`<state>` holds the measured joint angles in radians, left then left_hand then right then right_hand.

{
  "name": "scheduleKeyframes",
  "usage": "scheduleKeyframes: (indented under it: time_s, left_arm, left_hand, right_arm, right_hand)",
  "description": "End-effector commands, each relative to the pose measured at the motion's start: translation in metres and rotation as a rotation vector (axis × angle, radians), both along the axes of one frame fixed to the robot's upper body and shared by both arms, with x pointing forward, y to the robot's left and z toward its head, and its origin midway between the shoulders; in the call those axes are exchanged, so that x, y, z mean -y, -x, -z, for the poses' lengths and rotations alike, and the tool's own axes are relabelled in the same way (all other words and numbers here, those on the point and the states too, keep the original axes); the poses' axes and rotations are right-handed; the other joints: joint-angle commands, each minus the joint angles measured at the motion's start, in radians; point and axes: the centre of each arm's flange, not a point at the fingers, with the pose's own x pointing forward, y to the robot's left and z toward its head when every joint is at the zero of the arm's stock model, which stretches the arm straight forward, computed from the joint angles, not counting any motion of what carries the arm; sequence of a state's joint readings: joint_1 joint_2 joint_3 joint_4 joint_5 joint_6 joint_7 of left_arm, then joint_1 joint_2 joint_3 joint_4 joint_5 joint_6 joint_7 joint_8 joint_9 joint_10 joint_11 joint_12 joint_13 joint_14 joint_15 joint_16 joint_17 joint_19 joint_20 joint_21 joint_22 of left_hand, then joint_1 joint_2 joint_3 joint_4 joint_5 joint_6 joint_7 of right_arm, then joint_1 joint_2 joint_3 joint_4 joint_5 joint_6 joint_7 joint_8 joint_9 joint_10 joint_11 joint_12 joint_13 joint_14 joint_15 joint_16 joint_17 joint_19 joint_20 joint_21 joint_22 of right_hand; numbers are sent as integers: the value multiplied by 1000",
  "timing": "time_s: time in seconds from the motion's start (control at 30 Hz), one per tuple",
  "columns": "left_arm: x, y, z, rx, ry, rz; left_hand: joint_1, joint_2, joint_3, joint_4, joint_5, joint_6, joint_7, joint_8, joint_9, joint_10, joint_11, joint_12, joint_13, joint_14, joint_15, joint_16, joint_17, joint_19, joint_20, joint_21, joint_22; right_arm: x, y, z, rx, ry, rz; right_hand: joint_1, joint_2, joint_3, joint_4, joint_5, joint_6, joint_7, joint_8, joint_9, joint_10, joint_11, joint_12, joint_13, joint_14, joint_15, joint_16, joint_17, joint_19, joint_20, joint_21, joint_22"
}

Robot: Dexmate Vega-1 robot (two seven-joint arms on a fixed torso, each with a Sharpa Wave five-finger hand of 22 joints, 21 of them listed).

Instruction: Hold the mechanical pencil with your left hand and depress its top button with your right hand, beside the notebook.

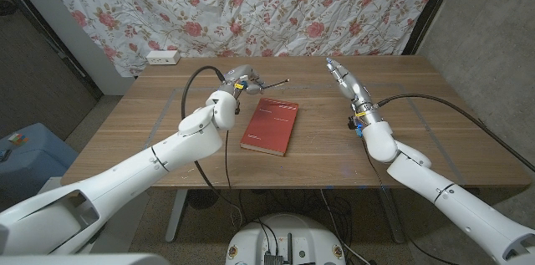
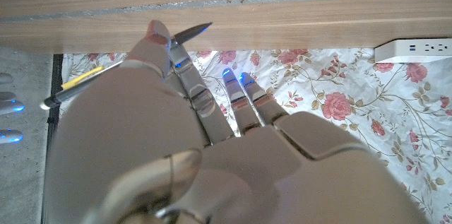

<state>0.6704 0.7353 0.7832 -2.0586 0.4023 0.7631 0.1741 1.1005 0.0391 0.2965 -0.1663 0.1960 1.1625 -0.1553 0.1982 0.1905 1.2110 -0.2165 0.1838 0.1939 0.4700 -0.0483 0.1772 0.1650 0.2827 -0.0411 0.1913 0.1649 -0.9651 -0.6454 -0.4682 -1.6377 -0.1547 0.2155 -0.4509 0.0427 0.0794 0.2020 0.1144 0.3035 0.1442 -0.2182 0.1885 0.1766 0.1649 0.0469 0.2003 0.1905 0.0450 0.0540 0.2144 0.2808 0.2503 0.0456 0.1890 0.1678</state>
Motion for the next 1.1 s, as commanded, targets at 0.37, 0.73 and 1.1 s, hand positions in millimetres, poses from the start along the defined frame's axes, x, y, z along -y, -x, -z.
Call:
scheduleKeyframes:
  time_s: [0.37, 0.73, 1.1]
  left_arm:
    - [-22, 10, 1, -57, -191, -35]
    - [-34, 14, 2, -68, -300, -57]
    - [-47, 17, 7, -88, -381, -103]
  left_hand:
    - [-4, 8, -3, 1, 7, 0, -4, 7, 1, 2, -9, 9, 1, 0, -165, 0, 3, 5, -52, 0, 6]
    - [-4, 9, -3, 0, 7, 2, -6, 10, 4, 3, -9, 10, 1, 0, -166, 0, 3, 5, -53, 0, 6]
    - [-4, 10, -4, 0, 8, 2, -7, 13, 7, 3, -9, 10, 1, 0, -166, 1, 3, 6, -54, 0, 6]
  right_arm:
    - [12, -10, -2, -124, -201, -116]
    - [20, -11, 6, -166, -267, -120]
    - [34, -16, 14, -228, -360, -159]
  right_hand:
    - [15, 9, 13, -10, 7, 16, 7, 0, 0, 49, -75, 8, -8, 29, -56, 3, -18, 24, -50, 4, -1]
    - [15, 7, 14, -11, 7, 20, 13, 0, -1, 61, -67, 4, -10, 41, -89, 4, -27, 31, -66, 3, -2]
    - [17, 8, 19, -14, 9, 34, 61, 2, -1, 95, -108, 2, -13, 63, -119, 5, -42, 50, -101, 3, -2]
